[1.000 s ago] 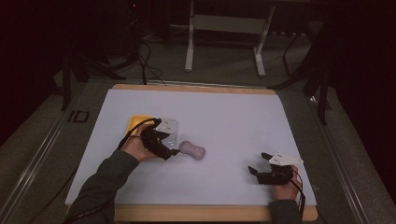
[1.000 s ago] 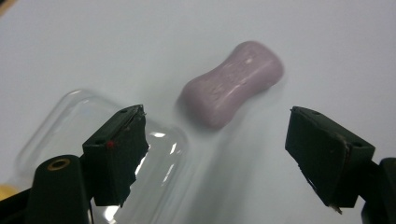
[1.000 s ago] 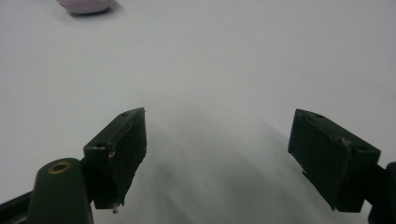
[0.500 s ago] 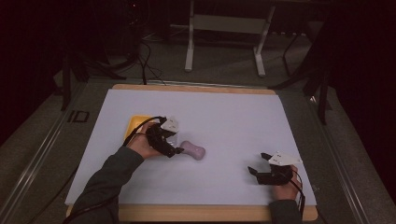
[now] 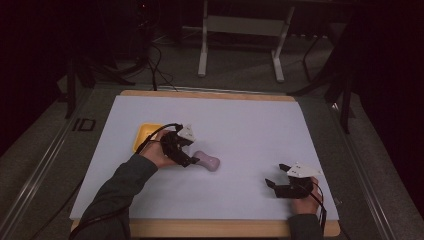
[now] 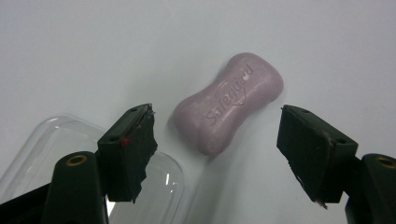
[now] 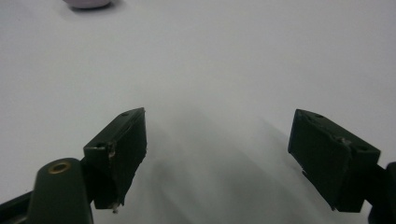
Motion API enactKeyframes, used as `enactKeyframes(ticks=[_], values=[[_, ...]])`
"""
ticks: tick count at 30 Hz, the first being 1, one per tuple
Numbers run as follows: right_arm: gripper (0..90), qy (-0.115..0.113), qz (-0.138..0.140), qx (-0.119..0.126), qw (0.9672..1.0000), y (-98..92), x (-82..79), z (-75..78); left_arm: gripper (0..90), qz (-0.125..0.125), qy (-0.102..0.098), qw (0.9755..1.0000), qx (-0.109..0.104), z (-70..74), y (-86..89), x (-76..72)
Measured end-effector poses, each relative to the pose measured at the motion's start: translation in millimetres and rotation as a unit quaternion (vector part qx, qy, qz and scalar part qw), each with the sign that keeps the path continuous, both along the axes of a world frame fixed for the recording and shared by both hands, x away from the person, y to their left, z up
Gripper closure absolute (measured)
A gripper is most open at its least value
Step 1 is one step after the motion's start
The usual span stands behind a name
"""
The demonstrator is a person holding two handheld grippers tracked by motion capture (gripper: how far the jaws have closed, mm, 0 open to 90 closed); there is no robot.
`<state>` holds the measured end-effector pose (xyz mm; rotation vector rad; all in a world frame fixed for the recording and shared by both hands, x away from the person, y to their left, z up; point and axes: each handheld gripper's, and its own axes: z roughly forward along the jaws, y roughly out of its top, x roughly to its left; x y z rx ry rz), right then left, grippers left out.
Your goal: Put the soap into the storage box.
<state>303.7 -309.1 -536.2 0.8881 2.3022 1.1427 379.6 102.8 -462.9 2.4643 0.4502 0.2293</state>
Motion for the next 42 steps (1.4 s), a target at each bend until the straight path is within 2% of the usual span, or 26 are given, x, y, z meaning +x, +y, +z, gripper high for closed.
enactKeyframes(ticks=[15, 24, 30, 42], values=[[19.1, 0.002, 0.0, -0.003, 1.0, 0.7, -0.1, 0.0, 27.0, -0.01, 0.011, 0.9996, 0.024, -6.3, -12.4, 7.7], [19.1, 0.002, 0.001, -0.003, 1.0, 0.9, 0.2, -0.3, 24.2, -0.01, 0.008, 0.9993, 0.034, -8.1, -19.0, 12.5], [19.1, 0.003, 0.001, -0.004, 1.0, 1.1, 0.1, -0.3, 21.5, -0.01, 0.008, 0.9996, 0.026, -7.1, -22.0, 14.9], [19.1, 0.004, 0.003, -0.006, 1.0, 1.5, 0.2, -0.4, 14.3, -0.01, 0.024, 0.9983, 0.053, -11.6, -35.0, 19.4]])
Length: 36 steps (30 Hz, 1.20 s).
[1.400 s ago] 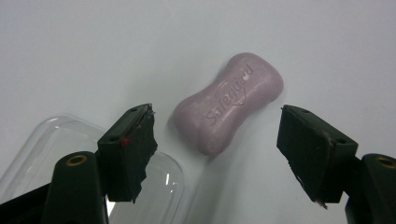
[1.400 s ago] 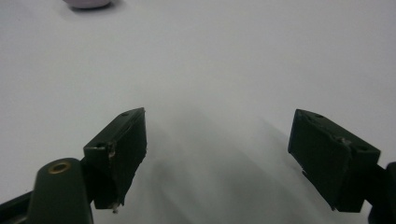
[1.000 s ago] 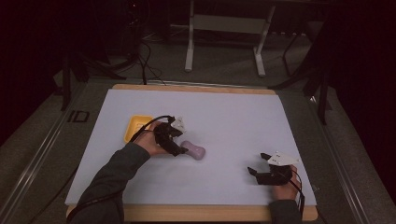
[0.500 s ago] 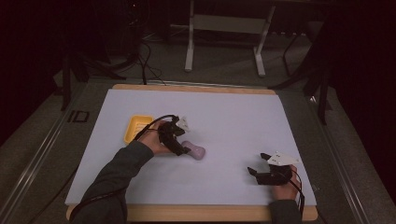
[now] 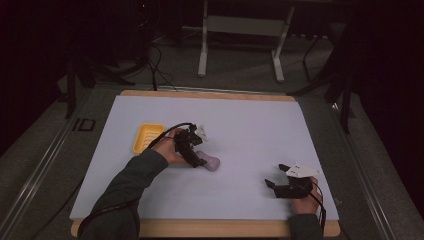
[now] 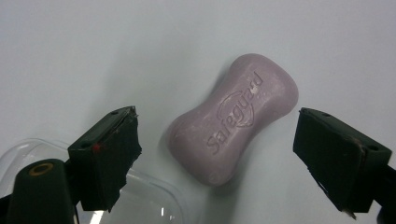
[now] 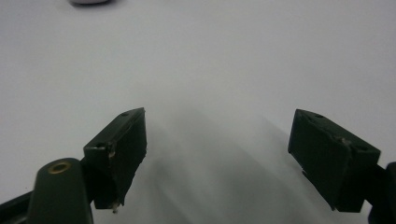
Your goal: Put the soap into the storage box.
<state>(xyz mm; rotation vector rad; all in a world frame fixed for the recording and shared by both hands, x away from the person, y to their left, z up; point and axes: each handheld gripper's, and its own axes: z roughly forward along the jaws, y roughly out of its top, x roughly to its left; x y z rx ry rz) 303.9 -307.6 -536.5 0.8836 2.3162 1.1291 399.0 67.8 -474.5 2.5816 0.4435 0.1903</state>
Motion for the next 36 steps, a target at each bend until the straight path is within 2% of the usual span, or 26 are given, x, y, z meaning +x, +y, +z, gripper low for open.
enactKeyframes(ticks=[7, 12, 16, 20, 26, 36], values=[[19.1, 0.0, 0.001, -0.001, 1.0, 0.2, 0.0, 0.0, 11.8, -0.002, 0.003, 1.0, 0.006, -2.9, -6.8, 2.4], [19.1, 0.002, 0.001, -0.003, 1.0, 0.5, 0.4, -0.2, 11.7, 0.0, 0.006, 1.0, -0.002, -2.7, -7.7, 5.6], [19.1, 0.001, 0.003, -0.003, 1.0, 0.3, 0.4, -0.2, 10.5, -0.007, 0.008, 0.9999, 0.0, -5.1, -10.6, 3.9], [19.1, 0.0, 0.006, -0.004, 1.0, 0.4, 0.3, -0.2, 10.3, -0.015, 0.012, 0.9998, 0.01, -7.6, -14.5, 4.5], [19.0, -0.002, 0.008, -0.001, 1.0, 0.1, 0.0, -0.1, 10.3, -0.024, 0.015, 0.9995, 0.014, -11.4, -22.1, 5.9], [18.9, 0.001, 0.008, -0.004, 1.0, 0.7, 0.2, -0.3, 10.2, -0.028, 0.015, 0.999, 0.03, -20.9, -26.7, 7.6]])
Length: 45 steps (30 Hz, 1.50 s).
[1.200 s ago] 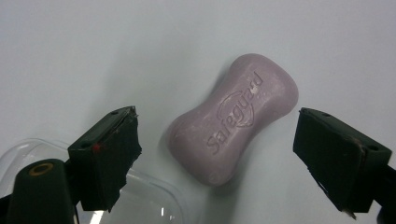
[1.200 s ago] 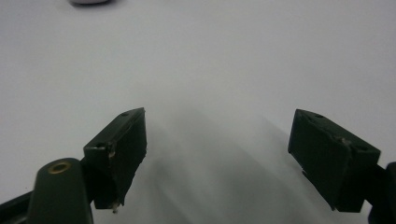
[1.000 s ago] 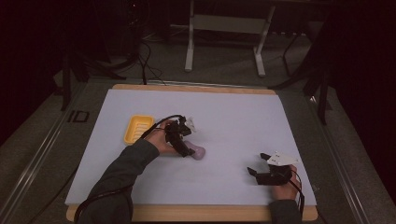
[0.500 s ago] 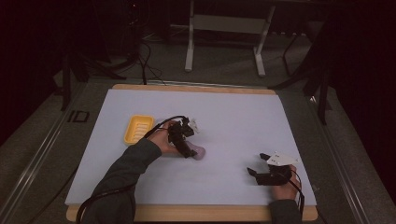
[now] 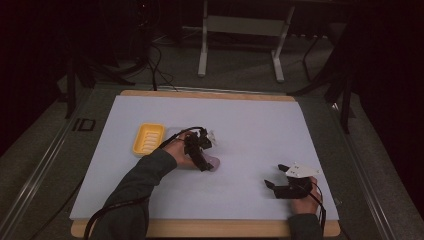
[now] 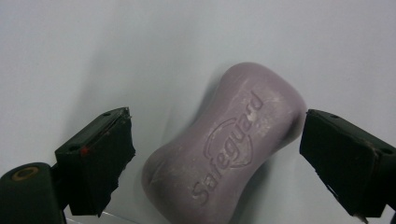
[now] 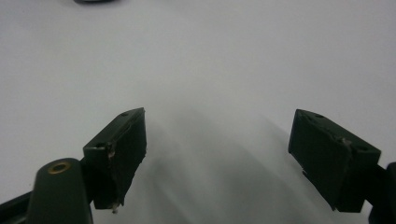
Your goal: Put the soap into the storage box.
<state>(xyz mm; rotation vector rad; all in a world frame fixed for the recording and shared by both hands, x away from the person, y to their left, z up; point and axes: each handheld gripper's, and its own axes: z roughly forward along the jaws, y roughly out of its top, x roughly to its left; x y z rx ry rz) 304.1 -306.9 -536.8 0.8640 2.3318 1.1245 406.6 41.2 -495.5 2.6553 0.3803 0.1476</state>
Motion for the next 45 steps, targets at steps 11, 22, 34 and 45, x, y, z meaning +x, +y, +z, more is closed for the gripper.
enactKeyframes(ticks=[11, 22, 34, 45], values=[[18.9, 0.001, 0.0, -0.001, 1.0, 0.2, 0.2, -0.1, 11.2, -0.021, 0.014, 0.9996, 0.007, -8.5, -3.2, -1.2], [18.9, 0.002, 0.0, -0.002, 1.0, 0.7, 0.2, -0.2, 16.2, -0.018, 0.032, 0.9993, 0.005, -9.2, 2.5, -1.4], [18.7, 0.003, 0.0, -0.006, 1.0, 1.3, 0.4, -0.3, 24.2, -0.023, 0.032, 0.9982, 0.044, -10.1, -2.2, -0.8], [18.7, 0.004, -0.001, -0.009, 1.0, 2.0, 0.6, -0.5, 30.8, -0.021, 0.05, 0.9975, 0.044, -5.5, -0.8, 0.3]])
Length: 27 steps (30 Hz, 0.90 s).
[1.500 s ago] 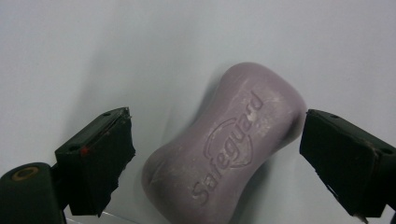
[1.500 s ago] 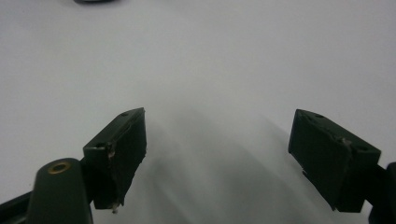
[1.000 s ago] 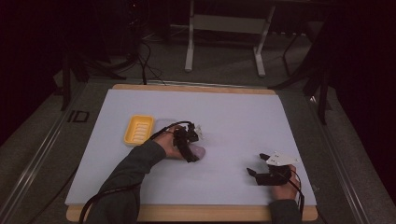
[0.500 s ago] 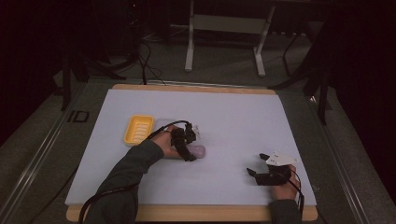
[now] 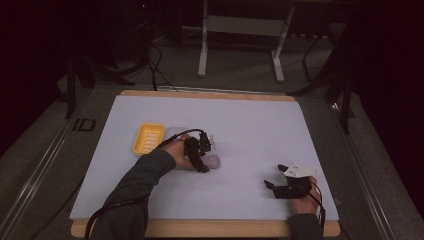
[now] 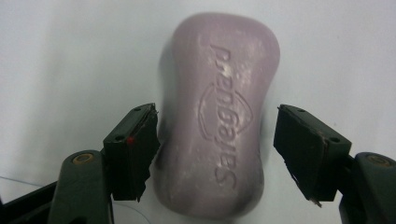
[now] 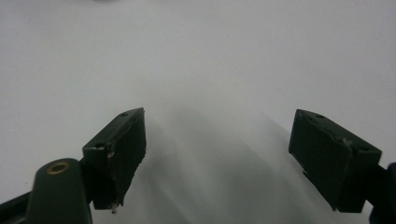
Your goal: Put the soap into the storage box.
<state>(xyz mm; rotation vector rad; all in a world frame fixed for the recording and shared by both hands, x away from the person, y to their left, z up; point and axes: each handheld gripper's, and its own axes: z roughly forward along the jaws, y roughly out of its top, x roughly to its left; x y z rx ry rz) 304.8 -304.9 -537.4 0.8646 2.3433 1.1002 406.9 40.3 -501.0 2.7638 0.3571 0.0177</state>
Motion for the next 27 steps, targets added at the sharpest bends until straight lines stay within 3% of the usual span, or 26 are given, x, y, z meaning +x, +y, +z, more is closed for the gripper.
enactKeyframes(ticks=[3, 11, 27], values=[[18.7, 0.0, 0.0, -0.001, 1.0, 0.1, 0.1, 0.0, 29.8, 0.003, -0.01, 0.9999, 0.011, -0.9, -4.6, 0.8], [18.6, 0.0, 0.001, -0.002, 1.0, 0.1, 0.0, 0.0, 32.6, -0.002, -0.013, 0.9994, 0.031, -1.7, -12.2, 1.1], [18.5, 0.001, 0.002, -0.004, 1.0, 0.5, 0.3, -0.2, 42.4, 0.027, 0.003, 0.9992, 0.03, -1.1, -13.3, 7.4]])
